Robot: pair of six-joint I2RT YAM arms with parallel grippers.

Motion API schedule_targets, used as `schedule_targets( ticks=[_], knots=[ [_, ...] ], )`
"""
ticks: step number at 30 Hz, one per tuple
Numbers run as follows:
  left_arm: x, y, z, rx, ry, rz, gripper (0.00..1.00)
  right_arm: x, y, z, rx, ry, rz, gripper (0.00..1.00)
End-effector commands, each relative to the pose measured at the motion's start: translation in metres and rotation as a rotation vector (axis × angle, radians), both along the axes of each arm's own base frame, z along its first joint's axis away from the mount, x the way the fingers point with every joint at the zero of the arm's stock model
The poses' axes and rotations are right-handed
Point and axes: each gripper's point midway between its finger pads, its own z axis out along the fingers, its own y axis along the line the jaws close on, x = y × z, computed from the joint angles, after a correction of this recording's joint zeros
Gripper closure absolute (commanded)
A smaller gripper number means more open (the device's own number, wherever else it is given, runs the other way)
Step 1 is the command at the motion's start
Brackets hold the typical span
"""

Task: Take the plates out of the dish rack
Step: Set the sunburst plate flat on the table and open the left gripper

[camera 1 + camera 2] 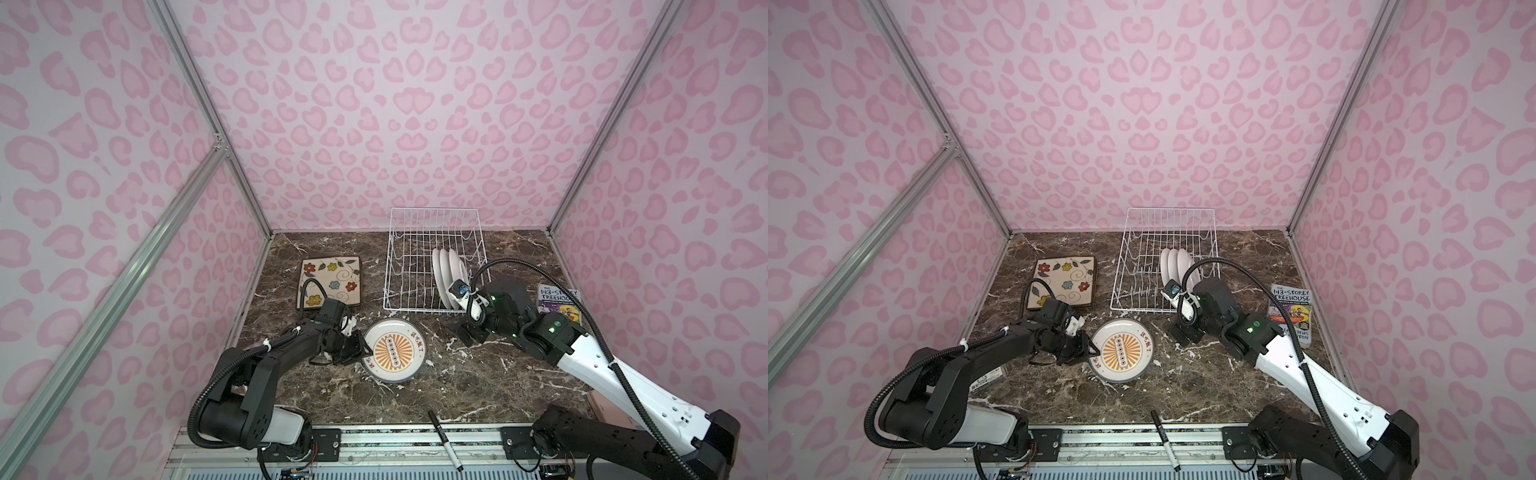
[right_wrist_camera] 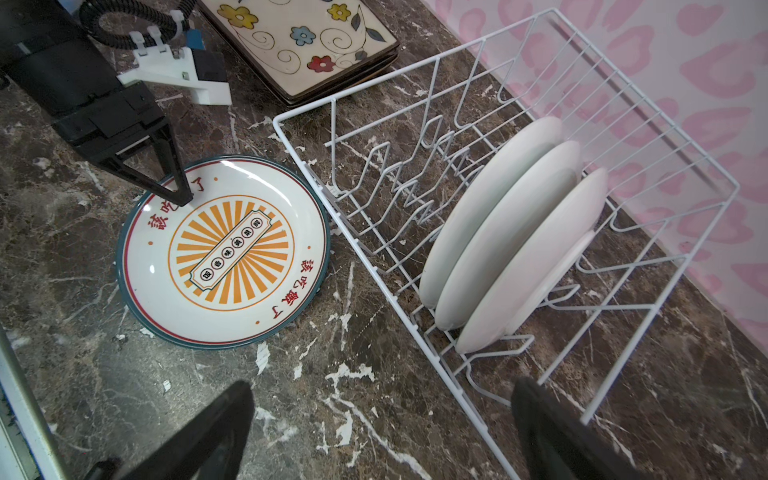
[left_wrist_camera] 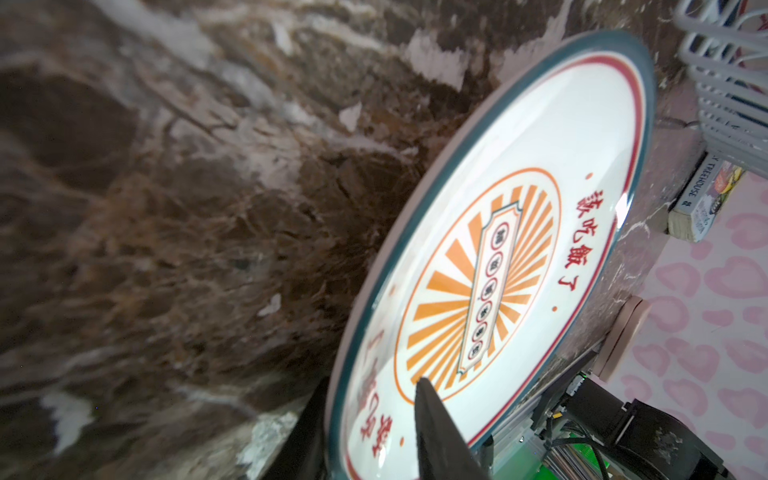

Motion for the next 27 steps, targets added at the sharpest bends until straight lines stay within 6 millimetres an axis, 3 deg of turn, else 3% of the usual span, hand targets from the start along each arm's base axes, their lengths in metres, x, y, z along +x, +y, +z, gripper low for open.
schedule_targets(
  ticks=[1, 12, 19, 27],
  knots=[
    [-0.006, 0.004, 0.0, 0.02, 0.012, -0.017, 0.65, 0.006, 0.001, 0.001, 0.006, -0.024, -0.018, 0.01],
    [-0.025, 0.009, 0.003, 0.041, 0.044, -0.047, 0.67, 0.011, -0.003, 0.0, -0.01, -0.046, -0.04, 0.01],
    [-0.024, 0.005, 0.008, 0.017, 0.058, -0.066, 0.65, 0.014, -0.004, -0.001, -0.012, -0.055, -0.051, 0.01],
    [-0.01, 0.016, 0.044, 0.084, -0.083, -0.065, 0.26, 0.016, -0.009, 0.001, 0.016, -0.09, -0.091, 0.01]
  ],
)
